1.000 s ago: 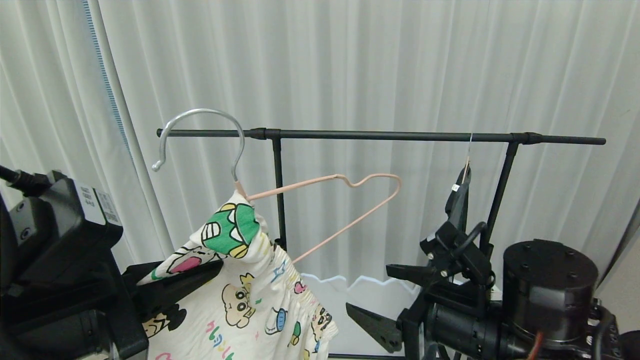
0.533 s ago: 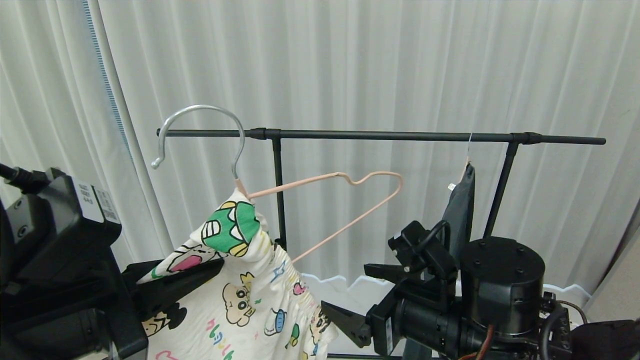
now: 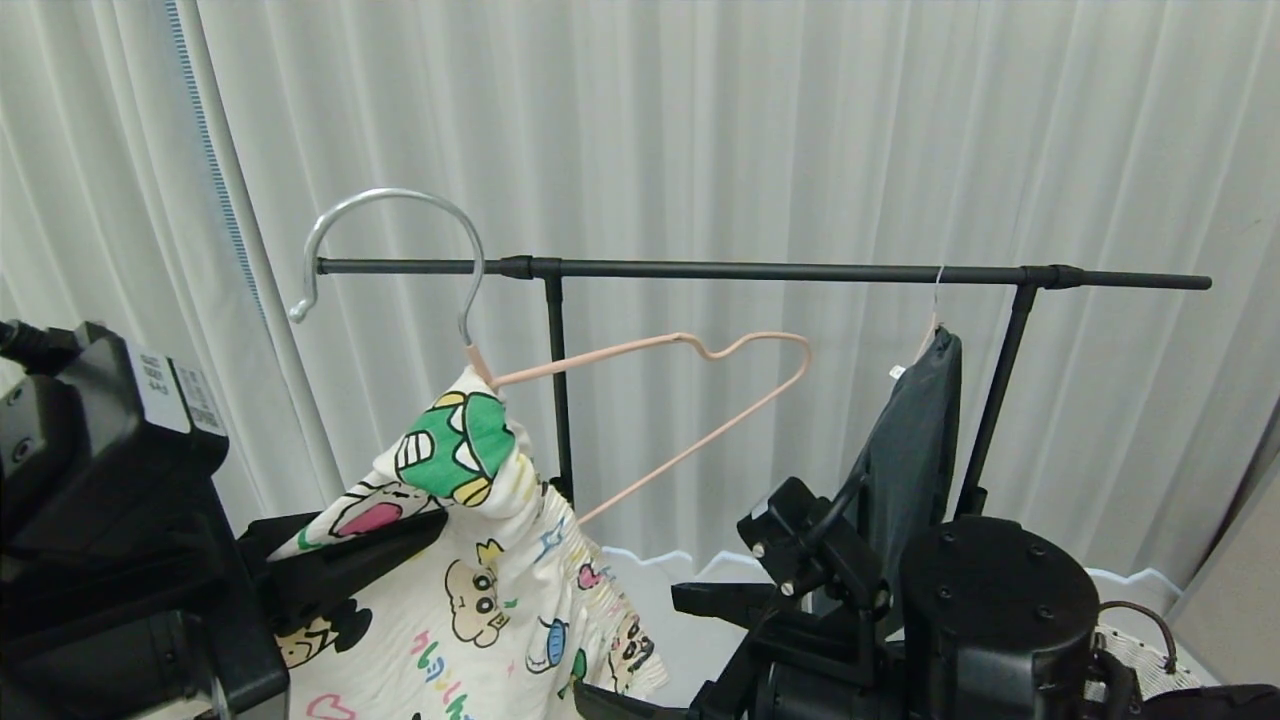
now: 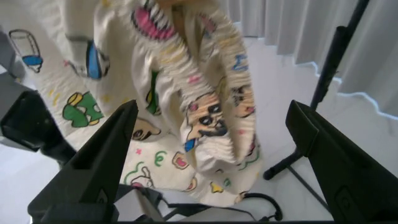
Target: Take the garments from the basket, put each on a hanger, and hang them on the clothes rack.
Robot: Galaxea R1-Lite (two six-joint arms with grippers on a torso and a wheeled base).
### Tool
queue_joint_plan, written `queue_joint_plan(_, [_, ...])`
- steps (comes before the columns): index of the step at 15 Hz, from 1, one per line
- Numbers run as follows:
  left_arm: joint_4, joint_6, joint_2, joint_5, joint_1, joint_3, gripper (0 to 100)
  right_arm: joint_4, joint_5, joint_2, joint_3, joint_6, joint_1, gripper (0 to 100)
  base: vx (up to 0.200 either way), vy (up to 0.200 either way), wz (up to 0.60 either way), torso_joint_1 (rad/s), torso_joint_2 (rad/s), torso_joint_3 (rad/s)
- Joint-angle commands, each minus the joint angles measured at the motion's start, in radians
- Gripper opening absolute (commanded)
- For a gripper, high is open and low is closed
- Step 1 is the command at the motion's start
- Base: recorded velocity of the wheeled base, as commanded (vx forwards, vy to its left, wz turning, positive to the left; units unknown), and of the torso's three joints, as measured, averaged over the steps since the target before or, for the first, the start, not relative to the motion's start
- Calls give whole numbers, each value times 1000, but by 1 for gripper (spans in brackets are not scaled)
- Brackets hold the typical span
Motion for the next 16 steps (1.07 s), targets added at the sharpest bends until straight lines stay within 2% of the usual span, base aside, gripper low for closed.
queue_joint_plan(1, [0, 0, -4, 1, -2, -9, 0, 0, -11, 0, 3, 36, 1, 100, 0, 0, 0, 0, 0, 0])
queue_joint_plan(4, [0, 0, -13, 1, -2, -2, 0, -2, -60, -15, 26, 65, -79, 100, 0, 0, 0, 0, 0, 0])
queue_joint_plan(7, [0, 0, -12, 1, -2, -2, 0, -3, -61, -47, 15, 94, -113, 100, 0, 0, 0, 0, 0, 0])
queue_joint_plan(13, [0, 1, -30, -1, -34, -4, 0, 1, -57, 3, 11, 91, -75, 100, 0, 0, 0, 0, 0, 0])
queue_joint_plan(16, [0, 1, -38, 1, -52, -2, 0, 78, -40, -6, 9, 146, -19, 100, 0, 0, 0, 0, 0, 0])
